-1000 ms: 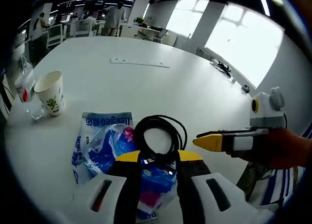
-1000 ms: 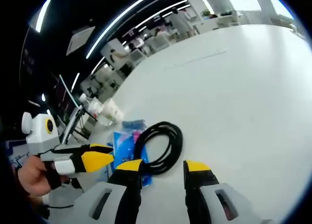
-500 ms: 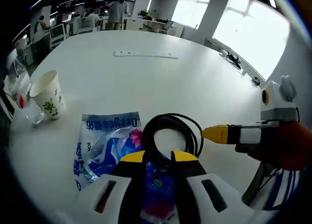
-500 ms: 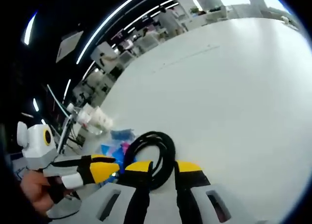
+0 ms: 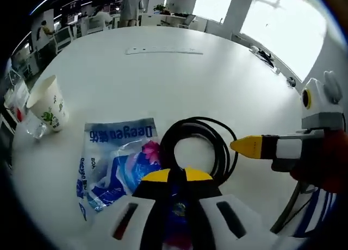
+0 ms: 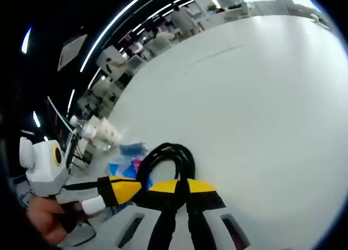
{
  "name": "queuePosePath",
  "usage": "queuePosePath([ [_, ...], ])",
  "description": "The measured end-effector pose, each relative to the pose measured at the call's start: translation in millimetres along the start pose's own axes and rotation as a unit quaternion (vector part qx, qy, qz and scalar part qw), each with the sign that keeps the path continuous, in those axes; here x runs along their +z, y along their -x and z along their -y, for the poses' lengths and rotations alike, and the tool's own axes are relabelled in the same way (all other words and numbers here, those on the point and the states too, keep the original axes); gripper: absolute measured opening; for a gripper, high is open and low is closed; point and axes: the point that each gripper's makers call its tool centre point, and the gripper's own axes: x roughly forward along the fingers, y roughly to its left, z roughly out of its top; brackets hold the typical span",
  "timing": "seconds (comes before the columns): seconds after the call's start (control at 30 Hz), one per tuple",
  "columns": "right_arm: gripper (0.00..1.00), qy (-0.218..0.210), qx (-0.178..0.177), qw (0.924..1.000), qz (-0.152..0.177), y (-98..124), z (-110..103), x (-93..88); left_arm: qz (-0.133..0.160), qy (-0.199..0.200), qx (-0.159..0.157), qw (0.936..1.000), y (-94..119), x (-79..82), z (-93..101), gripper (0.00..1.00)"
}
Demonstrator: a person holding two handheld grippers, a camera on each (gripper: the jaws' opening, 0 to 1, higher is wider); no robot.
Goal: Arrange the tabletop items into an orderly group along one side of the table until the central work area is clear of visible clutter.
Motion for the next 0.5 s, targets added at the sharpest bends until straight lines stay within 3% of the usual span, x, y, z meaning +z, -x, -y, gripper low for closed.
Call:
queuePosePath([
  [0.17, 0.0, -0.007, 0.012, 0.9999, 0.006, 2, -3, 2.6, 0.003, 0.006, -0.003, 1.0, 1, 4.7, 1.2, 0.02],
  [0.3, 0.0, 0.011, 0.012, 0.9996, 0.022, 8, -9, 6.7, 0.015, 0.027, -0.004, 0.9995, 4, 11.3, 2.9, 0.0],
  [0.5, 0.0, -0.002, 0.017, 0.9988, 0.045, 17, -7, 12.3, 0.014, 0.021, -0.012, 0.9996, 2, 12.0, 11.2, 0.0],
])
